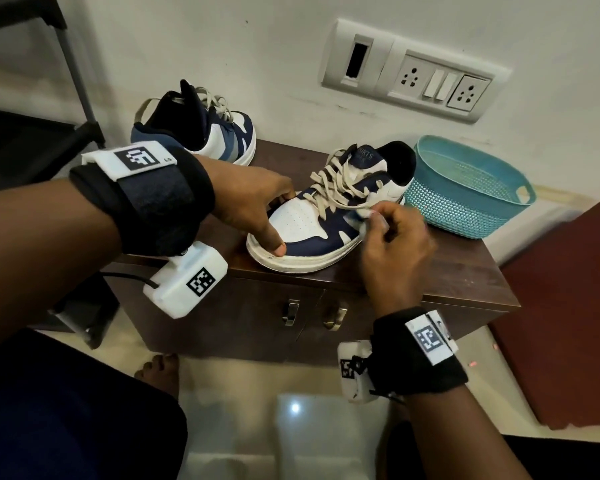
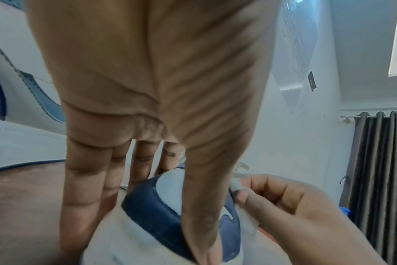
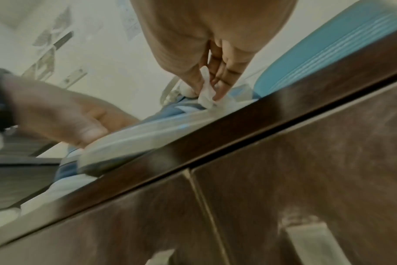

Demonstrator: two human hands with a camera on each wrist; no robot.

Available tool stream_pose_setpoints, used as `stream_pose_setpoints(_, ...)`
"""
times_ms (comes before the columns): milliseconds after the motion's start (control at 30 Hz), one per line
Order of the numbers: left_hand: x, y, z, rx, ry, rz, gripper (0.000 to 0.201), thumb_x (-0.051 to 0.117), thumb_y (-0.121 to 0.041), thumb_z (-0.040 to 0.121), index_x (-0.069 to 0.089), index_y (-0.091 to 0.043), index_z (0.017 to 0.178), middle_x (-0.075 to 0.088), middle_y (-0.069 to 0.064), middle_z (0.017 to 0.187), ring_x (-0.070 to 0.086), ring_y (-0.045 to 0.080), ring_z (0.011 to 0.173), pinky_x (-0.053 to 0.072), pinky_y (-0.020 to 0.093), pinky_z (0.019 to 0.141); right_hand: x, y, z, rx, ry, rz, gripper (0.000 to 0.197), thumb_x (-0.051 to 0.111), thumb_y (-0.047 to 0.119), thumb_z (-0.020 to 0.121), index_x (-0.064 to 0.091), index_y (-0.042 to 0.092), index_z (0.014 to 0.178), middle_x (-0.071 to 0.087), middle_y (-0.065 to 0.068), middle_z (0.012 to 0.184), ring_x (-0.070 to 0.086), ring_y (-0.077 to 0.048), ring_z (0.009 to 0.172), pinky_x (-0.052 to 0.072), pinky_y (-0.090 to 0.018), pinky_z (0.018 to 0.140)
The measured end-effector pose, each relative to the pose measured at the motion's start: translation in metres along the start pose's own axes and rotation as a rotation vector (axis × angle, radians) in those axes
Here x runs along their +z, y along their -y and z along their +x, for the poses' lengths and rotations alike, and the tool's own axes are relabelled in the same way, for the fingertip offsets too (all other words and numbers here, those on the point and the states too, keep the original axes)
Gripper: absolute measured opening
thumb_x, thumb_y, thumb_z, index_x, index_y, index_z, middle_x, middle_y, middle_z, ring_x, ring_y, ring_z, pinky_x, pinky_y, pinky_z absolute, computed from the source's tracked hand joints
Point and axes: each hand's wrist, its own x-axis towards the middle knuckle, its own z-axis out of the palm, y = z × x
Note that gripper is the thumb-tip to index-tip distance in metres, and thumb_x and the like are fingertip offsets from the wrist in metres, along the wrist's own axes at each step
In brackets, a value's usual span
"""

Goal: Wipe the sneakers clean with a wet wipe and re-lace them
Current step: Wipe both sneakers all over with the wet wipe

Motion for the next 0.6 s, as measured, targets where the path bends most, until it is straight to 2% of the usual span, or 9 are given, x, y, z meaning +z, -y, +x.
stream_pose_setpoints(100,0.0,-0.001,-0.001,-0.009,0.006,0.019,0.082,0.084,-0.043,0.076,0.042,-0.021,0.143,0.053,-0.003,0.136,0.05,0.011,0.103,0.038,0.024,0.083,0.003,0.014,-0.024,-0.194,0.191,0.028,0.009,0.066,0.001,0.094,0.072,0.006,0.098,0.067,-0.004,0.098,0.062,-0.011,0.091,0.049,-0.018,0.083)
stream_pose_setpoints(133,-0.001,0.0,-0.001,-0.009,0.007,0.017,0.082,0.084,-0.043,0.076,0.042,-0.021,0.143,0.053,-0.004,0.136,0.05,0.011,0.103,0.038,0.024,0.084,-0.001,0.011,-0.023,-0.215,0.209,0.035,0.009,0.067,0.0,0.093,0.073,0.006,0.098,0.067,-0.003,0.098,0.062,-0.01,0.09,0.049,-0.018,0.082)
stream_pose_setpoints(167,-0.001,0.0,-0.001,-0.007,0.009,0.011,0.082,0.084,-0.043,0.076,0.042,-0.021,0.143,0.054,-0.005,0.135,0.05,0.01,0.104,0.039,0.024,0.084,-0.004,0.004,-0.017,-0.177,0.186,0.039,0.01,0.068,0.001,0.092,0.073,0.008,0.096,0.068,-0.002,0.096,0.063,-0.01,0.089,0.051,-0.02,0.081)
stream_pose_setpoints(267,0.0,0.0,0.0,-0.001,0.007,-0.008,0.08,0.085,-0.044,0.074,0.045,-0.022,0.14,0.056,-0.005,0.134,0.053,0.012,0.107,0.041,0.025,0.086,-0.009,-0.013,0.004,0.155,0.065,0.035,0.016,0.068,0.005,0.091,0.071,0.021,0.09,0.072,0.003,0.09,0.067,-0.011,0.083,0.057,-0.038,0.082)
stream_pose_setpoints(300,0.0,0.0,0.0,0.0,0.005,0.001,0.081,0.085,-0.045,0.074,0.044,-0.022,0.14,0.056,-0.005,0.134,0.053,0.012,0.107,0.041,0.025,0.086,-0.007,-0.012,0.004,0.214,0.071,0.045,0.018,0.068,0.005,0.091,0.071,0.023,0.09,0.072,0.003,0.089,0.068,-0.011,0.083,0.057,-0.039,0.082)
stream_pose_setpoints(333,0.0,-0.001,0.001,-0.001,0.003,0.012,0.082,0.085,-0.045,0.074,0.044,-0.021,0.141,0.055,-0.004,0.135,0.052,0.012,0.107,0.04,0.025,0.086,-0.005,-0.007,0.0,0.201,0.102,0.057,0.019,0.067,0.004,0.091,0.071,0.022,0.091,0.072,0.004,0.089,0.067,-0.01,0.083,0.057,-0.036,0.081)
stream_pose_setpoints(433,0.0,0.0,0.0,-0.003,0.006,0.02,0.083,0.085,-0.043,0.075,0.042,-0.021,0.143,0.053,-0.003,0.136,0.05,0.011,0.103,0.038,0.025,0.084,-0.006,0.013,-0.024,-0.057,0.291,0.074,0.018,0.066,-0.002,0.09,0.071,0.015,0.092,0.069,0.004,0.093,0.063,-0.005,0.086,0.048,-0.016,0.077)
stream_pose_setpoints(467,0.0,0.0,0.001,0.001,0.01,0.017,0.082,0.085,-0.042,0.076,0.043,-0.021,0.143,0.054,-0.003,0.136,0.05,0.011,0.104,0.038,0.024,0.084,-0.009,0.012,-0.024,-0.086,0.321,0.069,0.019,0.066,-0.003,0.09,0.071,0.015,0.091,0.068,0.004,0.093,0.063,-0.002,0.086,0.045,-0.011,0.076)
stream_pose_setpoints(600,-0.001,0.0,0.001,0.001,0.016,0.006,0.083,0.084,-0.042,0.076,0.042,-0.021,0.144,0.053,-0.003,0.138,0.05,0.011,0.107,0.039,0.025,0.087,-0.019,-0.004,0.0,0.196,0.277,-0.006,0.023,0.067,0.002,0.093,0.07,0.025,0.09,0.07,0.009,0.091,0.061,0.006,0.079,0.045,-0.004,0.069)
